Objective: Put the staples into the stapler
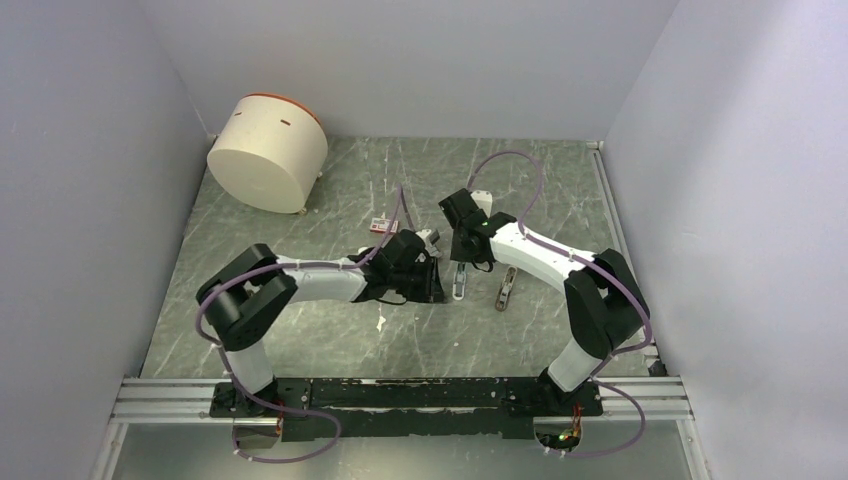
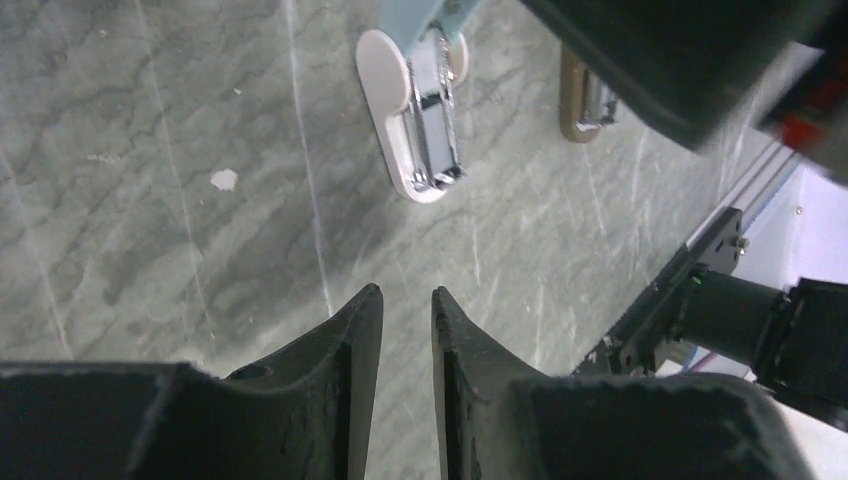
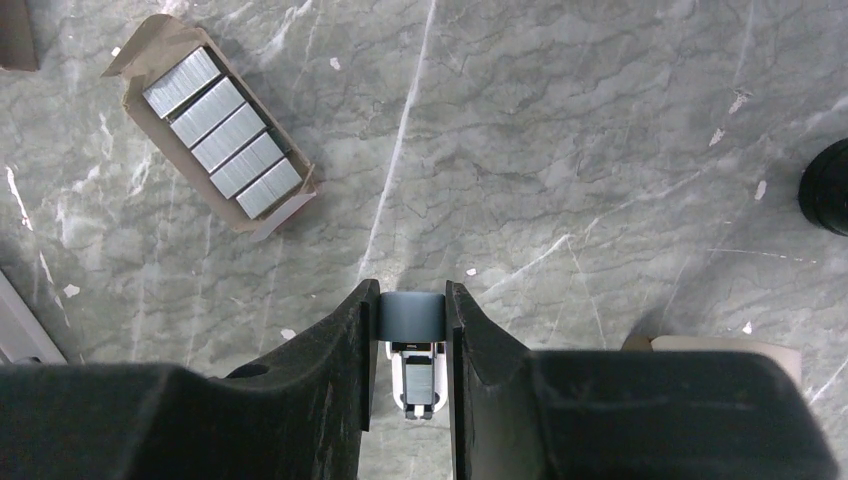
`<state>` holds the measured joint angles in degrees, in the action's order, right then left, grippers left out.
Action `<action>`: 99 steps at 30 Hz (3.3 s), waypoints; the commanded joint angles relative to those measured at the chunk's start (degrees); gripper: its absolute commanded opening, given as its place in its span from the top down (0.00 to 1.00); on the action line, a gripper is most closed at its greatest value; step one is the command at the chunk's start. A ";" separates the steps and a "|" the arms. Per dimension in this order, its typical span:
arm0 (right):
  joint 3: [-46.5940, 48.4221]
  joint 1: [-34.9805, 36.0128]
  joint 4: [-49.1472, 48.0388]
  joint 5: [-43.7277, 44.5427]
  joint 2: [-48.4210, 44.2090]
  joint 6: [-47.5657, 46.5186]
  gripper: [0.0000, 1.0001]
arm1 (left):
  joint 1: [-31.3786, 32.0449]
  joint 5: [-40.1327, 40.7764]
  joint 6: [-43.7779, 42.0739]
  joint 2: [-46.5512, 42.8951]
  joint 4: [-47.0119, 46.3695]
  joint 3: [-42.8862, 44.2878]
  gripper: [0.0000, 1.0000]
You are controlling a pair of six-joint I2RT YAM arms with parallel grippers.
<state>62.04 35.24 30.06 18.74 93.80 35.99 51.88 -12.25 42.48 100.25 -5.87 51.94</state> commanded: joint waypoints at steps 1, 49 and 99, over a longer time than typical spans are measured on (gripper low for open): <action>0.90 -0.42 -1.71 -0.26 0.24 0.40 0.75 | 0.19 1.52 1.73 3.00 -6.70 2.06 0.70; -6.53 5.81 2.63 -2.90 -7.90 3.74 0.82 | 0.29 9.44 7.18 16.08 -1.37 3.97 0.95; -8.20 10.28 1.23 2.31 -2.96 6.64 0.65 | 0.24 21.37 5.80 -1.39 4.62 0.64 0.93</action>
<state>52.16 45.34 30.55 20.99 90.08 42.78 51.92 6.94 49.95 101.67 -2.11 52.36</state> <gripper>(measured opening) 0.327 0.069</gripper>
